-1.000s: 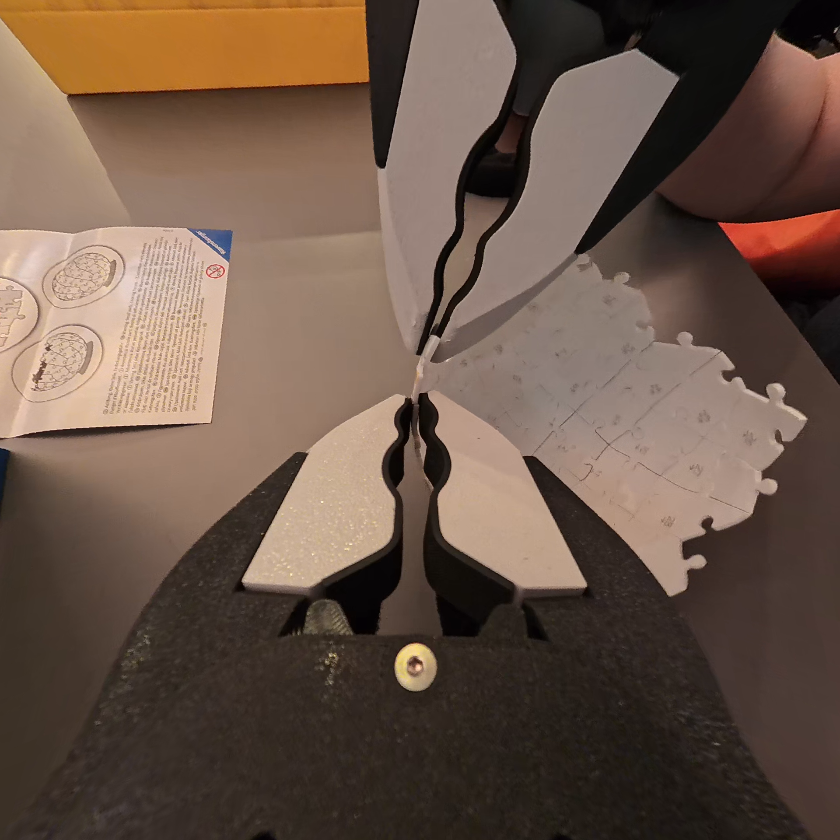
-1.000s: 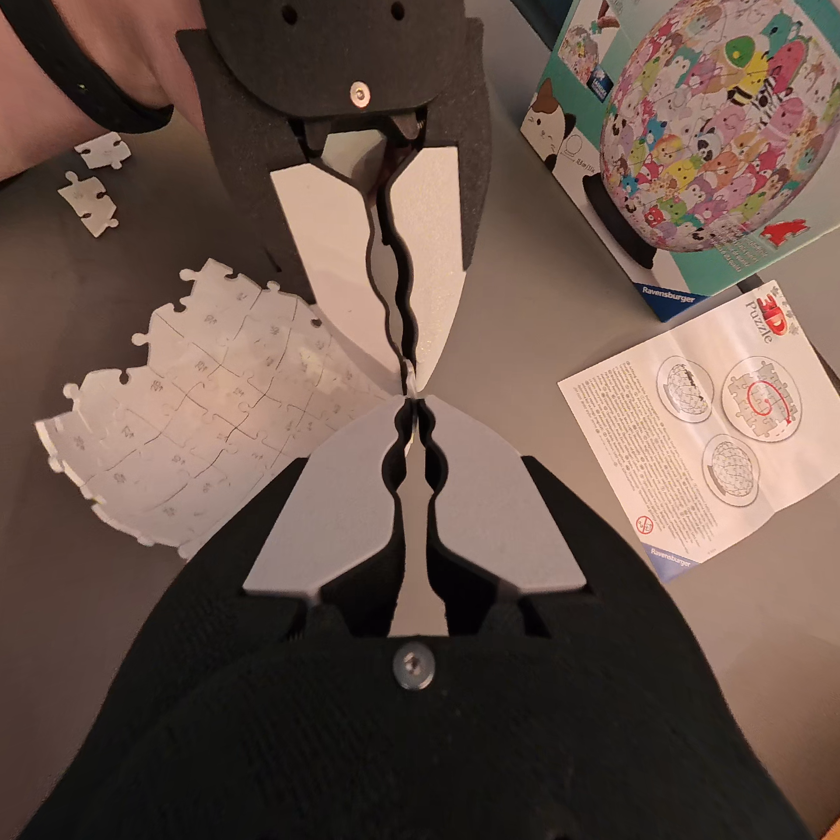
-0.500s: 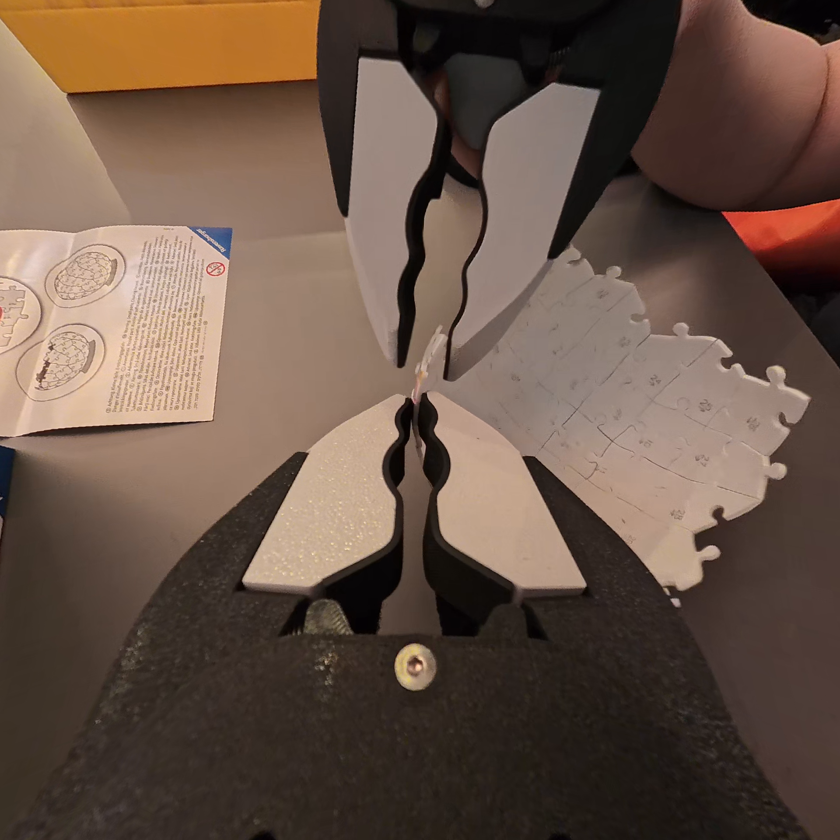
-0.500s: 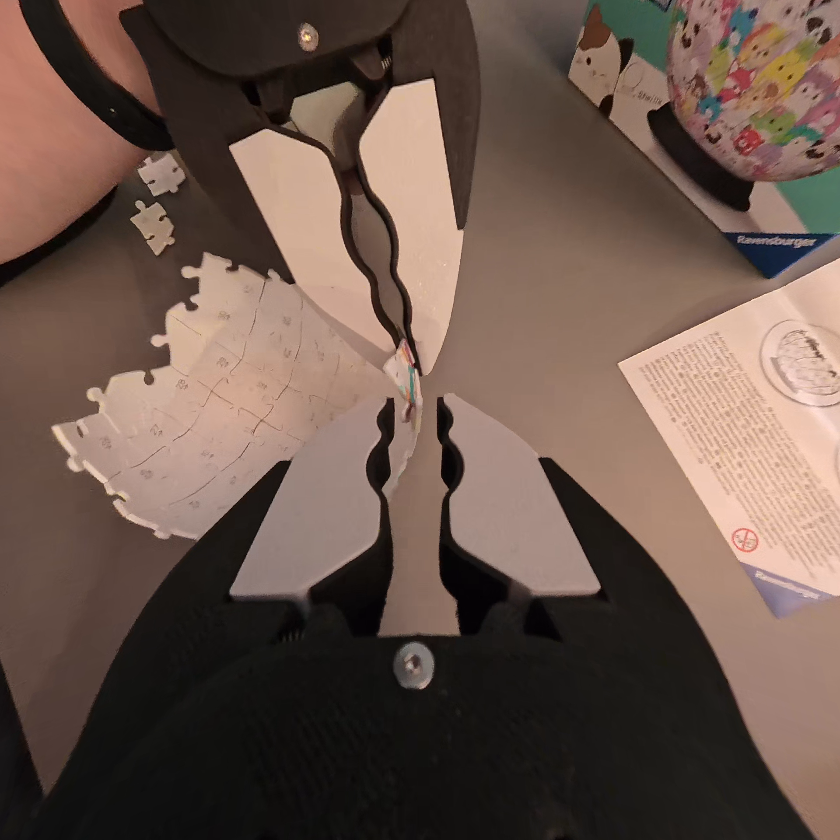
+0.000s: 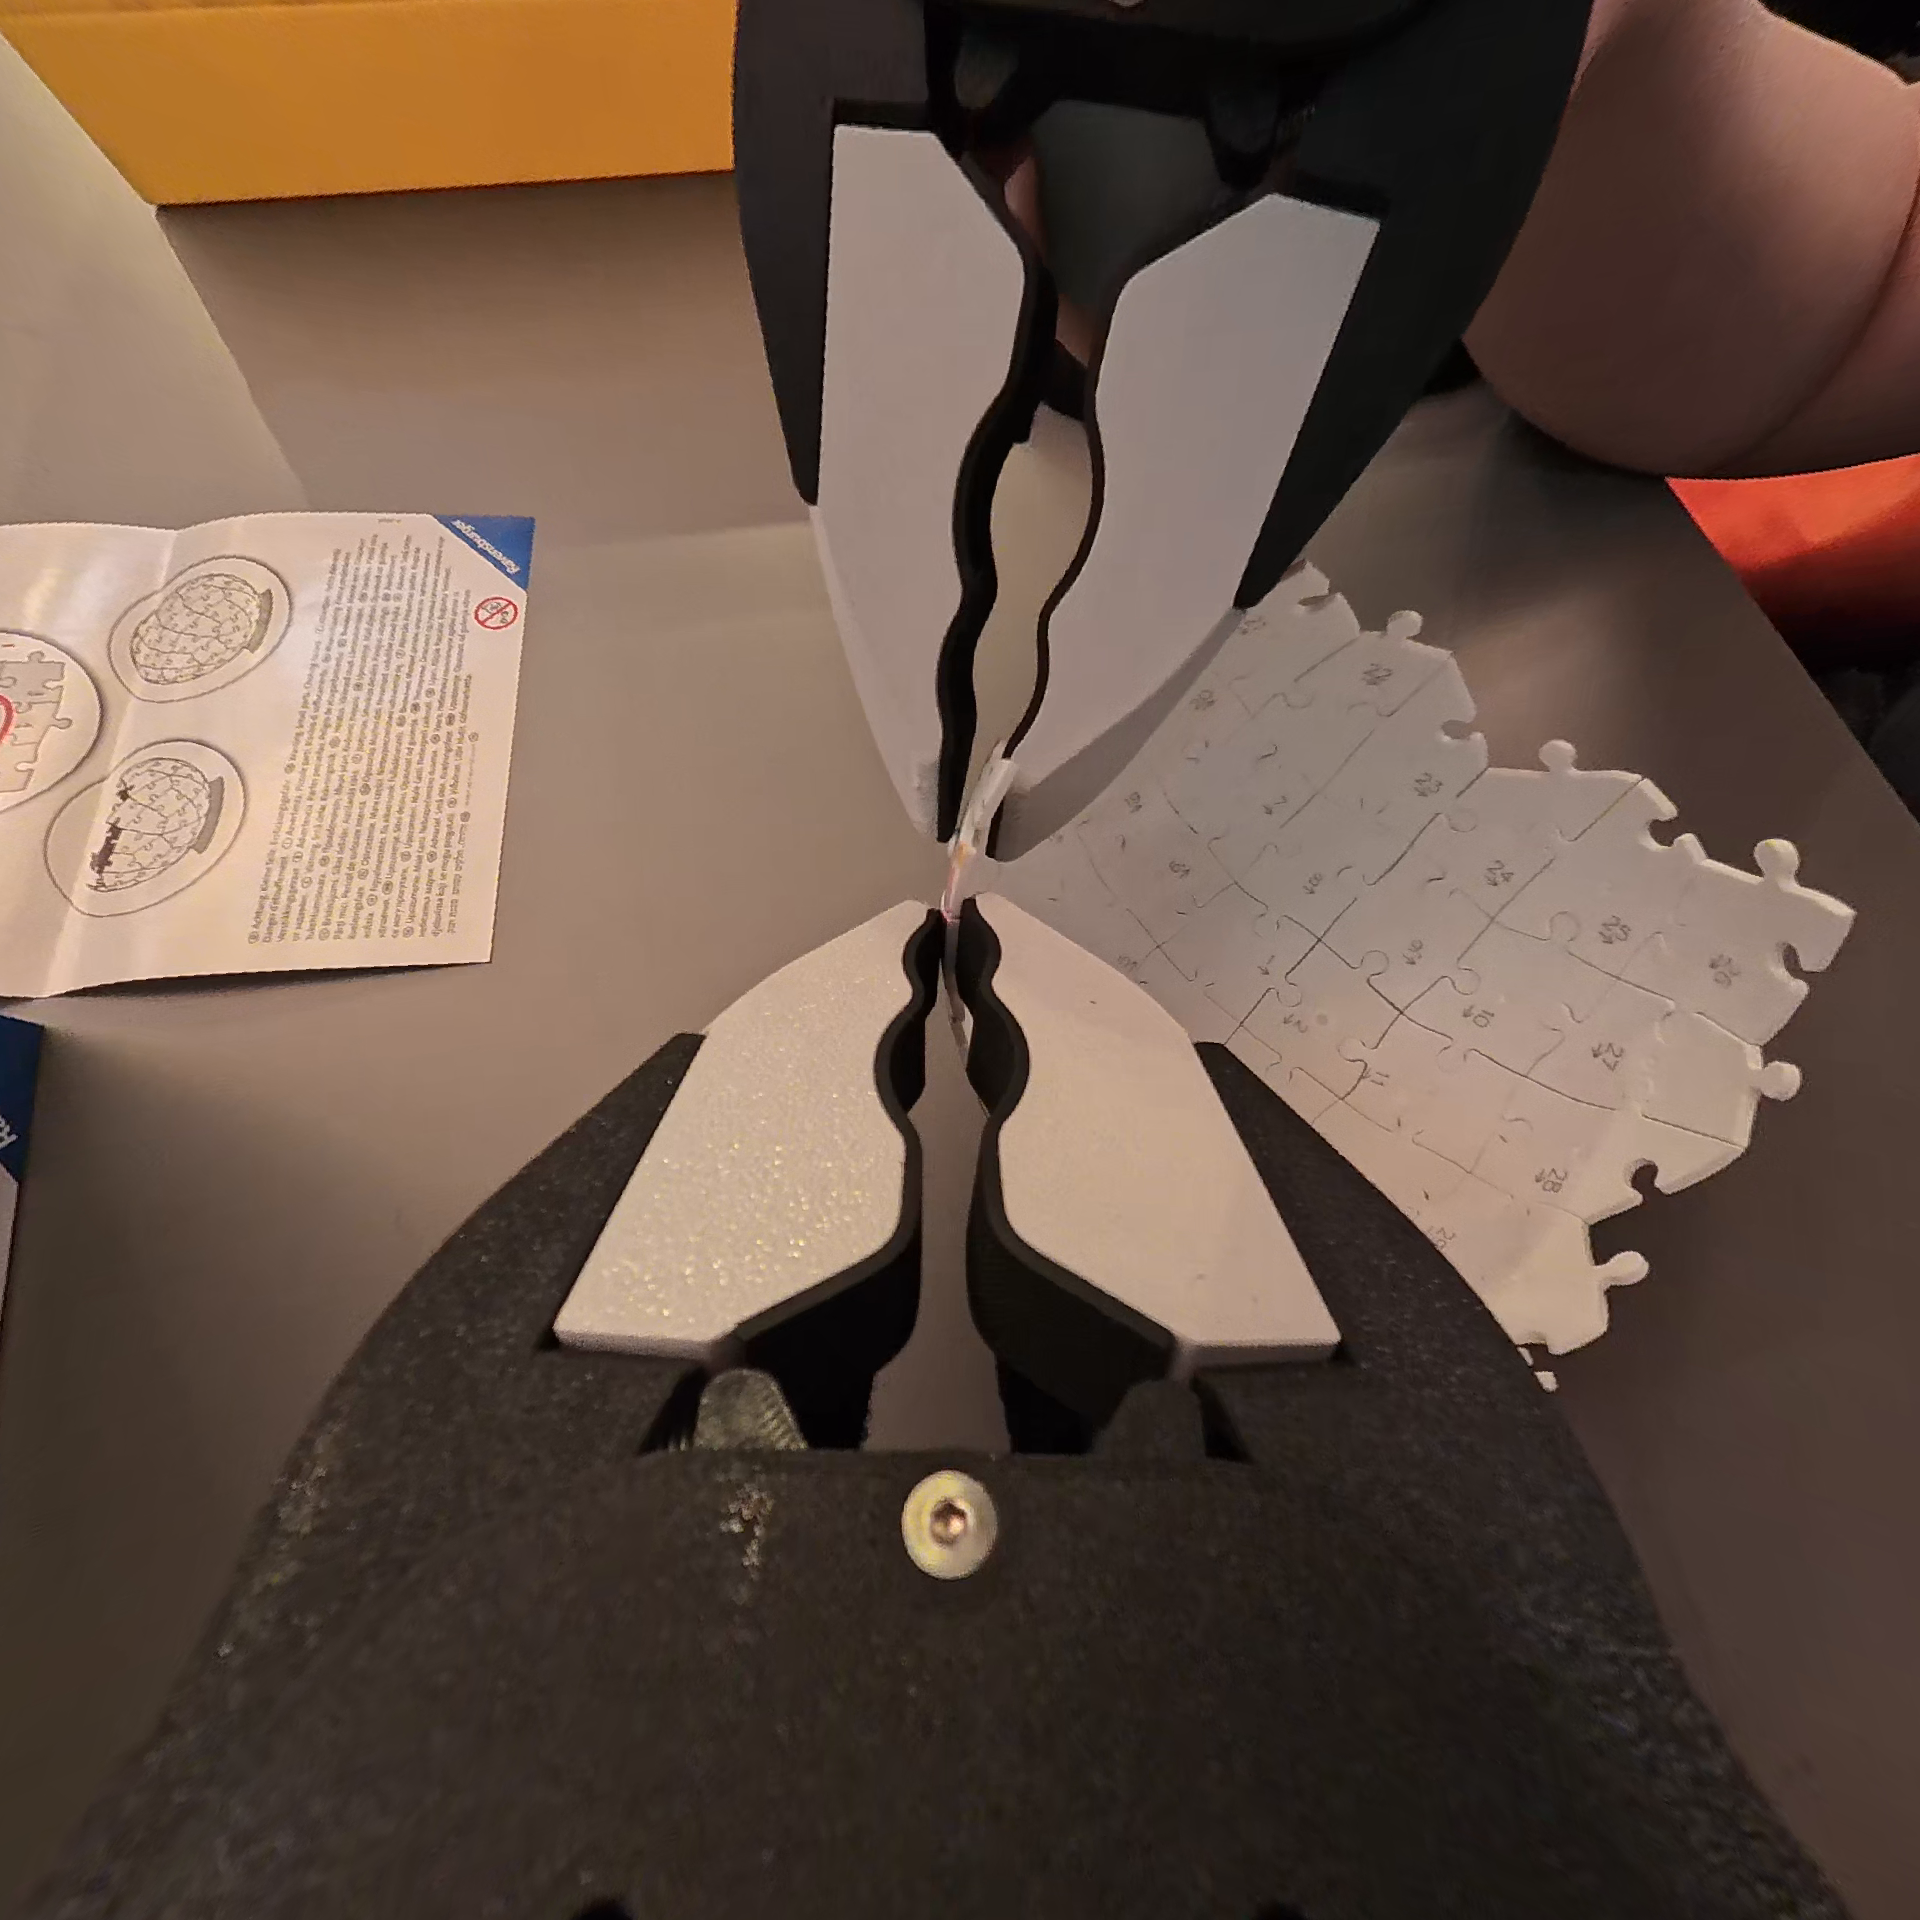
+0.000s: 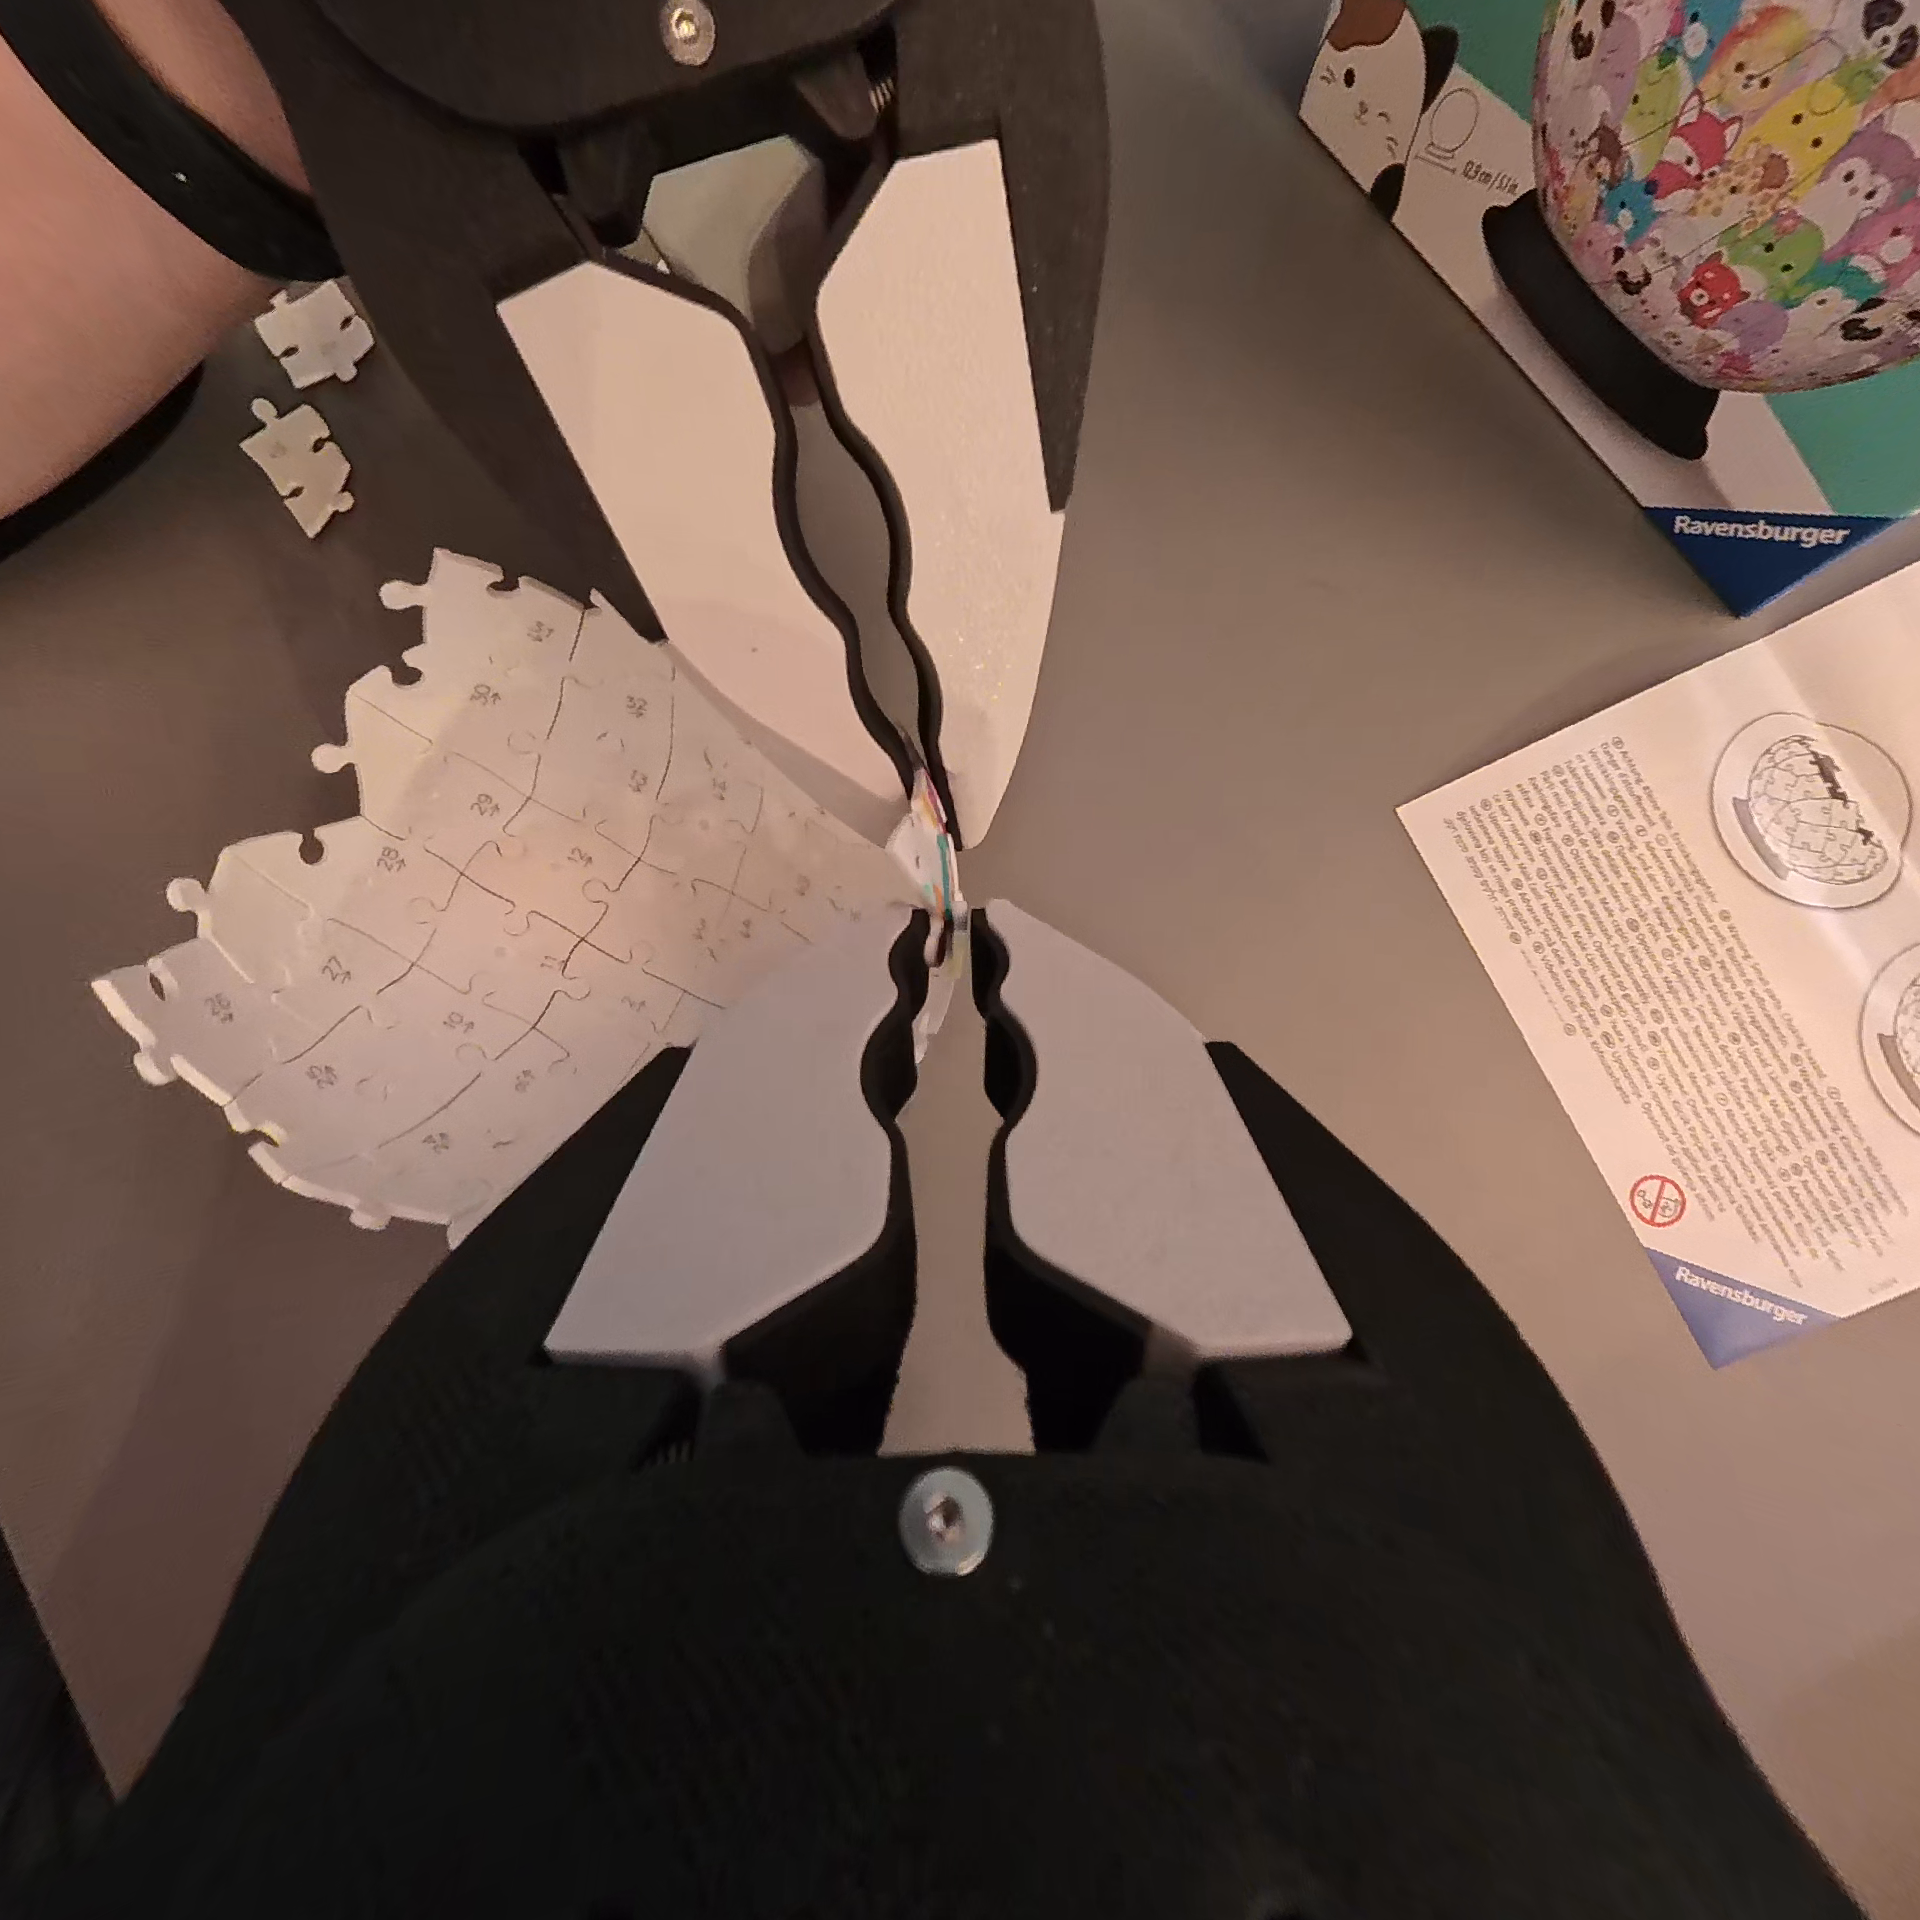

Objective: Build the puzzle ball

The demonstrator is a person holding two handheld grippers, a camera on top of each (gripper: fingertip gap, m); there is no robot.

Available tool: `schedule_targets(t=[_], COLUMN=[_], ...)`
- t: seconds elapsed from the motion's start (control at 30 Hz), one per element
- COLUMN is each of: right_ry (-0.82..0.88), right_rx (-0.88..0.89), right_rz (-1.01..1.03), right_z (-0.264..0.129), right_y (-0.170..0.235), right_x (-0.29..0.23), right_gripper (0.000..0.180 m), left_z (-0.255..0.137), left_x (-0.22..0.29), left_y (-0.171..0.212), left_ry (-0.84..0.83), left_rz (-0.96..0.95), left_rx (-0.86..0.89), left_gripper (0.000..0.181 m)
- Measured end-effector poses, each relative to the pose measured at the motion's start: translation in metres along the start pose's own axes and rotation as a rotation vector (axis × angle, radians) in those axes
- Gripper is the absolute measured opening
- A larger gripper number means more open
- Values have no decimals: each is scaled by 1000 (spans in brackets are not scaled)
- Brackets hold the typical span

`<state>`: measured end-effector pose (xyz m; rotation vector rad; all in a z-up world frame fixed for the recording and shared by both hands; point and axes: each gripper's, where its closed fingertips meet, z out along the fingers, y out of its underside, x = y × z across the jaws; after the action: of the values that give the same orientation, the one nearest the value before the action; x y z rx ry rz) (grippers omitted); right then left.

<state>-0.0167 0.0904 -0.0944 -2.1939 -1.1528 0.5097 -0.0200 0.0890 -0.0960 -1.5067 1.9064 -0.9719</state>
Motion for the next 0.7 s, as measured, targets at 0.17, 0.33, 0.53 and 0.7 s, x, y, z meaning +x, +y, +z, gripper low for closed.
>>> schedule_targets(t=[0.17,0.33,0.53,0.7], right_ry=[21,7,7,-35], right_rx=[-21,-31,-11,-21], right_rz=[-36,3,-26,-8], right_z=[2,1,2,0], right_y=[1,1,-1,7], right_x=[2,2,1,0], right_gripper=[5,4,4,7], left_z=[1,0,-1,0], left_x=[0,1,1,1], left_y=[0,0,1,1], left_ry=[4,3,0,-1], left_rz=[-2,4,0,3], left_rx=[-4,-4,-7,-8], left_gripper=[2,2,2,2])
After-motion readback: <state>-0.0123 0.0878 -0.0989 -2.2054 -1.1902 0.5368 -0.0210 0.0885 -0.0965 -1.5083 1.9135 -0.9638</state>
